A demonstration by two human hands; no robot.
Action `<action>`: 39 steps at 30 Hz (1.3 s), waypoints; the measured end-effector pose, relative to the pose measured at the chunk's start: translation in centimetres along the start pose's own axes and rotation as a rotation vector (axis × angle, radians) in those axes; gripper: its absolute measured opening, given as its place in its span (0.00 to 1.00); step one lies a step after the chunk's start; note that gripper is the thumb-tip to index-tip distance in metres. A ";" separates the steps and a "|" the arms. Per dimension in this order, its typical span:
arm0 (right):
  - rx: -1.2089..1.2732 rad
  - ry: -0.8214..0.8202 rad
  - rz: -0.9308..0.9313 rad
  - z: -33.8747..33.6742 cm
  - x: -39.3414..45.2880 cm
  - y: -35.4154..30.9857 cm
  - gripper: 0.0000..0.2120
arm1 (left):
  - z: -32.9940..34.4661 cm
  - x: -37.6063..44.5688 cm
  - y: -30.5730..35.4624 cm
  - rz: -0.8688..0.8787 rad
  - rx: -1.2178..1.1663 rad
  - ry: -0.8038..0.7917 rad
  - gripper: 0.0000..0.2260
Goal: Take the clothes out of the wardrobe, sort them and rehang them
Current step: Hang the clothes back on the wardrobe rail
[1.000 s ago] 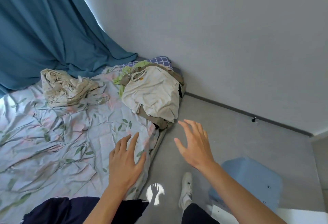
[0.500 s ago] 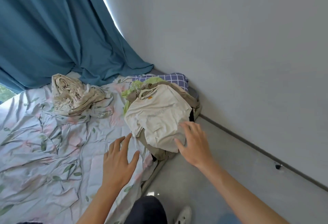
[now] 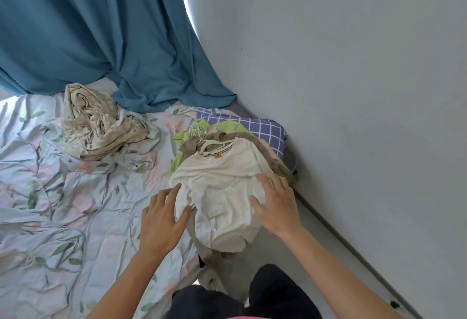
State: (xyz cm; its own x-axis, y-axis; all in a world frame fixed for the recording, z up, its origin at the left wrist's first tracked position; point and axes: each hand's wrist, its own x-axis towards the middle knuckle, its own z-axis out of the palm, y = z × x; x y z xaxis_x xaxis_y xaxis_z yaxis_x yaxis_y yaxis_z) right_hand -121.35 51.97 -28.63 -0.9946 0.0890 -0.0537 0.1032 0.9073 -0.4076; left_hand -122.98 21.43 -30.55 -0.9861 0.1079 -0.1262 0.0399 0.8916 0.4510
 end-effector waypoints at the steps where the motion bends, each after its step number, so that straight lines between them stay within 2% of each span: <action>1: -0.002 -0.011 -0.006 0.1 1.8 0.5 0.28 | 0.2 1.5 0.2 -0.013 0.008 -0.008 0.32; 5: -0.002 -0.068 -0.072 1.4 9.8 2.6 0.28 | 2.1 7.1 0.7 -0.092 0.012 -0.034 0.32; 9: 0.012 -0.164 -0.160 5.6 18.7 5.8 0.27 | 6.0 12.4 1.3 -0.159 0.030 -0.025 0.31; 15: -0.038 -0.281 -0.260 16.6 31.5 12.7 0.25 | 16.1 22.0 -0.4 -0.271 0.001 -0.055 0.32; 20: -0.123 -0.278 -0.319 26.5 40.2 17.8 0.23 | 26.6 31.4 -7.0 -0.335 -0.031 -0.079 0.31; 25: -0.149 -0.208 -0.328 31.6 43.6 19.7 0.17 | 32.7 37.0 -13.6 -0.397 -0.006 -0.137 0.24; 28: -0.135 -0.185 -0.373 32.3 44.4 19.4 0.08 | 33.8 38.1 -15.0 -0.364 0.037 -0.168 0.24; 30: -0.098 -0.215 -0.389 32.3 44.7 18.9 0.06 | 33.7 38.1 -15.2 -0.366 0.046 -0.166 0.23; 34: 0.019 -0.362 -0.374 31.3 44.4 17.7 0.07 | 33.3 37.1 -15.6 -0.351 -0.021 -0.199 0.22; 39: 0.144 -0.378 -0.368 29.4 44.4 17.7 0.07 | 31.7 35.5 -15.4 -0.259 -0.082 -0.065 0.14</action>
State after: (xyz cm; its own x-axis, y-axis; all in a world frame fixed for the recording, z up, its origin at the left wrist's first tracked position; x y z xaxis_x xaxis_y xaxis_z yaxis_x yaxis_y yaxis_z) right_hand -163.27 59.87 -65.05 -0.8942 -0.4021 -0.1969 -0.2240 0.7827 -0.5808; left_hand -153.50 25.47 -69.96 -0.9493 -0.0884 -0.3018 -0.2277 0.8551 0.4658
